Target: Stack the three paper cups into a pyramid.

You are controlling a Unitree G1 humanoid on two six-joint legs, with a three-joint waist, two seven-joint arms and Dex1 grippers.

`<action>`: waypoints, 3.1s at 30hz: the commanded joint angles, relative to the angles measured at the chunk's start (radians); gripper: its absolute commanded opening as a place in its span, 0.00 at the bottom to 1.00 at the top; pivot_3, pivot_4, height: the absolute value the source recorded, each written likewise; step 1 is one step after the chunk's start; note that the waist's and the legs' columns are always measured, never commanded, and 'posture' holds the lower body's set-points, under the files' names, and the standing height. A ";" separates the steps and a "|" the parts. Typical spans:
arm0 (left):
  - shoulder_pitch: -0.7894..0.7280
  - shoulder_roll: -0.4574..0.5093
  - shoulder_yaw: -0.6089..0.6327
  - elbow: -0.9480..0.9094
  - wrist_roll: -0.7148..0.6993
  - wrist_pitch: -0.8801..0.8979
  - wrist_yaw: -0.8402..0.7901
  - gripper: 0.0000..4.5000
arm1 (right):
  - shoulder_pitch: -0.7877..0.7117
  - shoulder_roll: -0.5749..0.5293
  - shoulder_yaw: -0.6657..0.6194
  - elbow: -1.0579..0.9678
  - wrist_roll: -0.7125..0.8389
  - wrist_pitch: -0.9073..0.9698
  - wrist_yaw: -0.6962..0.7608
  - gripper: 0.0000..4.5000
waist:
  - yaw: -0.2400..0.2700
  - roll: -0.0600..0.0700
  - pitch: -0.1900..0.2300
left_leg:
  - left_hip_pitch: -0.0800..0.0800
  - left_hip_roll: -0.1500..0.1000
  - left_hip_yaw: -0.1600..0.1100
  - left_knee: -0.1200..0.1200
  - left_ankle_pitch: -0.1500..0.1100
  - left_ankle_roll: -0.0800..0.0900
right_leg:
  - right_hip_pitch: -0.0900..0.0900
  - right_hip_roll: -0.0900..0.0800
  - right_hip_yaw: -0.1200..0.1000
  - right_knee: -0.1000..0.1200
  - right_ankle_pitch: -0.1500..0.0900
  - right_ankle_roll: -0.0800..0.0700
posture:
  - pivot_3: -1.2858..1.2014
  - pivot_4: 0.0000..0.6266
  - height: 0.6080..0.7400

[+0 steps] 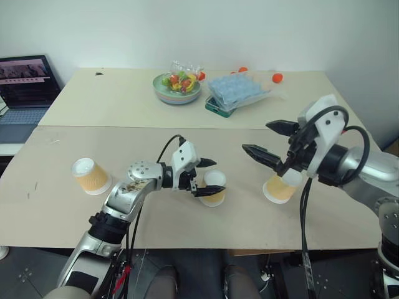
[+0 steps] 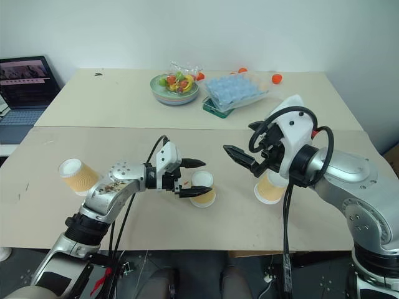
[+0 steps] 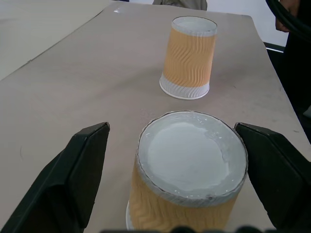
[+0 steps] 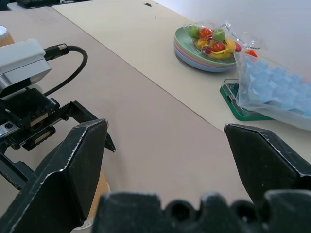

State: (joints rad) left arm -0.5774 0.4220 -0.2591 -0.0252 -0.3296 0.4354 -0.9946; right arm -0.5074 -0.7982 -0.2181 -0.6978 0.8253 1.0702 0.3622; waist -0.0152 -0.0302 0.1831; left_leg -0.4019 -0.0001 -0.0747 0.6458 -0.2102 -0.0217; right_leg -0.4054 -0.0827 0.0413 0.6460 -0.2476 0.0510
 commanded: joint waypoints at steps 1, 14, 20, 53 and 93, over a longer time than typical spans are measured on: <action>-0.056 0.008 0.047 -0.078 -0.048 0.058 0.001 0.99 | -0.023 -0.012 -0.011 -0.002 -0.009 -0.027 0.008 1.00 | 0.000 0.000 0.000 | 0.000 0.000 0.000 0.000 0.000 0.000 | 0.000 0.000 0.000 0.000 0.000 0.000 | 0.52 0.24 1.00; -0.295 0.015 0.205 -0.184 -0.256 0.347 0.081 0.99 | -0.044 -0.002 0.031 0.041 -0.055 -0.070 0.052 1.00 | -0.004 0.000 0.000 | 0.000 0.000 0.000 0.001 0.000 0.000 | 0.000 0.000 0.000 0.000 0.000 0.000 | 0.52 0.24 1.00; -0.372 0.123 0.306 -0.163 -0.280 0.431 0.131 0.99 | -0.054 0.007 0.059 0.075 -0.087 -0.105 0.081 1.00 | -0.012 0.000 0.000 | 0.000 0.000 0.000 0.000 0.000 0.000 | 0.000 0.000 0.000 0.000 0.000 0.000 | 0.52 0.24 1.00; 0.009 0.229 0.798 -0.664 -0.233 0.893 0.832 0.99 | -0.216 -0.007 0.259 0.382 -0.170 -0.247 0.610 1.00 | -0.013 -0.002 0.001 | 0.001 0.000 -0.001 0.001 0.000 -0.001 | 0.000 0.000 0.000 0.002 0.000 0.000 | 0.52 0.24 1.00; 0.545 -0.034 0.771 -0.385 -0.041 0.120 0.788 0.99 | -0.204 -0.030 0.206 0.316 -0.172 -0.176 0.544 1.00 | 0.001 -0.003 0.001 | 0.002 0.000 0.000 0.000 0.000 -0.001 | 0.000 0.000 0.000 0.001 0.001 -0.001 | 0.52 0.24 1.00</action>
State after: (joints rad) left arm -0.0265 0.3835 0.5177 -0.4086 -0.3772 0.5870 -0.2074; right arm -0.7025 -0.8137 0.0289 -0.3462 0.6390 0.8859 0.9142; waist -0.0141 -0.0330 0.1840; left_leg -0.4001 0.0004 -0.0744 0.6458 -0.2101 -0.0226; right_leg -0.4054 -0.0830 0.0415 0.6466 -0.2469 0.0500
